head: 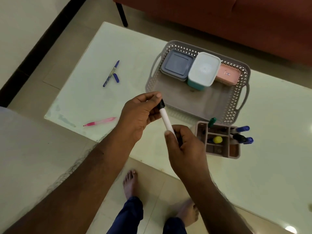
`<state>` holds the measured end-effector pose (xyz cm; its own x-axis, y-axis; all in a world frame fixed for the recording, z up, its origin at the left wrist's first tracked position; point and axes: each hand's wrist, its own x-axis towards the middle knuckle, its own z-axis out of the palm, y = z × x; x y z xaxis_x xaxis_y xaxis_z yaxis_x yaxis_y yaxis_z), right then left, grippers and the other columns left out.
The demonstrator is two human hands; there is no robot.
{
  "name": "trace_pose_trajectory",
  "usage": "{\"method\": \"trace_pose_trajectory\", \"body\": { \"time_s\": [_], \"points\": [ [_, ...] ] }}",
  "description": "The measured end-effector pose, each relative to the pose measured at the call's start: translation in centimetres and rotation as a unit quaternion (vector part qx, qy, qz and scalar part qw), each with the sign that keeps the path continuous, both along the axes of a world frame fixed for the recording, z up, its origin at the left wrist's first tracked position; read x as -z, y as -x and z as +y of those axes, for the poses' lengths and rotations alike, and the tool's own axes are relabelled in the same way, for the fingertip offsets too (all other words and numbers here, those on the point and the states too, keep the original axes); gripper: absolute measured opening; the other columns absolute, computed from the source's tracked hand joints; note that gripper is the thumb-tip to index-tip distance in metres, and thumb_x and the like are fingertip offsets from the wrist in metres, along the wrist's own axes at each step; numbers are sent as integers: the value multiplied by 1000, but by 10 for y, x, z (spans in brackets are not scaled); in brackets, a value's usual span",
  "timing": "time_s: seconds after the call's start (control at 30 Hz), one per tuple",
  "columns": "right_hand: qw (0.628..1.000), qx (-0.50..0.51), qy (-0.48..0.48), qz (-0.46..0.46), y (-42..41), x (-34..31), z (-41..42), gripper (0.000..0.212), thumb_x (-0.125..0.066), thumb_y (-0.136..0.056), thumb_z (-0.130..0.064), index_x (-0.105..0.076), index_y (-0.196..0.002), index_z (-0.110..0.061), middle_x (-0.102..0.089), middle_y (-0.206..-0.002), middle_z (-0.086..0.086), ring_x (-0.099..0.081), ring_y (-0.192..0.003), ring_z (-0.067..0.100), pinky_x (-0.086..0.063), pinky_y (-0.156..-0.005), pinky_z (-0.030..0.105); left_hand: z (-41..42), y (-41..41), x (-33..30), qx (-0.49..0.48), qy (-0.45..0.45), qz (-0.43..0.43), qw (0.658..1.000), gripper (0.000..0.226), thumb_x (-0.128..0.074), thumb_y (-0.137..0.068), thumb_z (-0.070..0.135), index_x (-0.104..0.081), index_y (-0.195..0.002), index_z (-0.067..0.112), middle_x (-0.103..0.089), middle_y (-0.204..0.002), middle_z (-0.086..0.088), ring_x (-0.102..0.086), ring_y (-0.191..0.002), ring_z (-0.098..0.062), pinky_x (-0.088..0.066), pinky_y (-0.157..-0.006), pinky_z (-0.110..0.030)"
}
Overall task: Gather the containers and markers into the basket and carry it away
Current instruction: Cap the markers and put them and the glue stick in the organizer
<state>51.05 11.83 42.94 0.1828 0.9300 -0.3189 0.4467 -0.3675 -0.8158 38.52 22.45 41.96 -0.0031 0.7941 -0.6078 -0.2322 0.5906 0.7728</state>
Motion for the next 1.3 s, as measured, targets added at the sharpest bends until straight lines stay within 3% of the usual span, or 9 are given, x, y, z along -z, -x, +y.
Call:
{"method": "trace_pose_trajectory", "body": {
  "time_s": [0.17, 0.3, 0.43, 0.63, 0.77, 0.9, 1.07, 1.2, 1.3],
  "points": [
    [999, 37, -13, 31, -10, -5, -6, 23, -49, -101, -37, -65, -98, -22, -64, -70, -7, -57, -62, 0, -43, -50, 12, -8, -33, -3, 1, -14, -1, 1000, 14, -72, -86, 19, -75, -100, 17, -75, -89, -4, -69, -86, -21, -59, -83, -38],
    [982, 113, 20, 151, -23, -11, -10, 26, -53, -101, -30, -66, -84, -15, -62, -63, -3, -47, -46, 2, -39, -44, 15, -11, -55, -8, 16, -13, -39, 999, 23, -69, -88, 16, -71, -110, 10, -71, -87, -6, -68, -77, -19, -60, -78, -36],
    [950, 165, 46, 262, -39, -19, -11, 25, -56, -100, -25, -68, -81, -12, -61, -60, -3, -45, -51, 16, -41, -50, 30, -13, -69, -12, 41, -28, -74, 996, 22, -67, -85, 17, -70, -106, 12, -68, -85, -8, -66, -77, -20, -58, -71, -32],
    [907, 178, 61, 376, -61, -30, -21, 21, -52, -101, -19, -70, -96, -8, -59, -59, -3, -43, -47, 12, -40, -44, 27, -19, -90, -25, 97, -53, -67, 992, 21, -62, -88, 19, -70, -107, 16, -69, -83, -6, -67, -76, -20, -58, -72, -32],
    [937, 108, 9, 333, -84, -37, -31, 19, -53, -100, -23, -66, -103, -10, -65, -66, 1, -52, -52, 17, -51, -48, 30, -23, -94, -42, 190, -114, -15, 975, 30, -62, -82, 27, -68, -111, 21, -74, -90, -2, -72, -89, -23, -59, -75, -33],
    [974, 39, -50, 216, -110, -36, -48, 24, -51, -100, -35, -60, -115, -19, -72, -83, -6, -66, -74, 9, -54, -62, 22, -37, -110, -58, 286, -168, -46, 942, 40, -62, -86, 14, -61, -125, 18, -75, -106, -10, -72, -100, -26, -59, -81, -32],
    [988, 78, -104, 87, -148, -23, -65, 14, -57, -98, -31, -59, -111, -26, -70, -94, -12, -67, -80, 9, -54, -62, 22, -55, -138, -56, 376, -191, 0, 907, 40, -66, -91, 13, -58, -130, 14, -76, -104, 0, -73, -96, -13, -58, -77, -22],
    [982, 162, -97, 29, -179, 1, -74, 17, -66, -93, -27, -58, -105, -36, -71, -95, -18, -69, -81, 3, -47, -63, 7, -56, -136, -41, 338, -215, 93, 912, 26, -62, -91, 40, -66, -110, 23, -77, -98, 5, -73, -89, -11, -59, -80, -29],
    [978, 193, -77, -8, -189, 21, -77, 19, -68, -90, -31, -59, -106, -33, -70, -96, -19, -68, -87, 3, -45, -66, 6, -55, -123, -25, 244, -215, 171, 930, 25, -58, -95, 39, -69, -97, 16, -76, -87, 2, -73, -79, -15, -59, -69, -26]
  ]
}}
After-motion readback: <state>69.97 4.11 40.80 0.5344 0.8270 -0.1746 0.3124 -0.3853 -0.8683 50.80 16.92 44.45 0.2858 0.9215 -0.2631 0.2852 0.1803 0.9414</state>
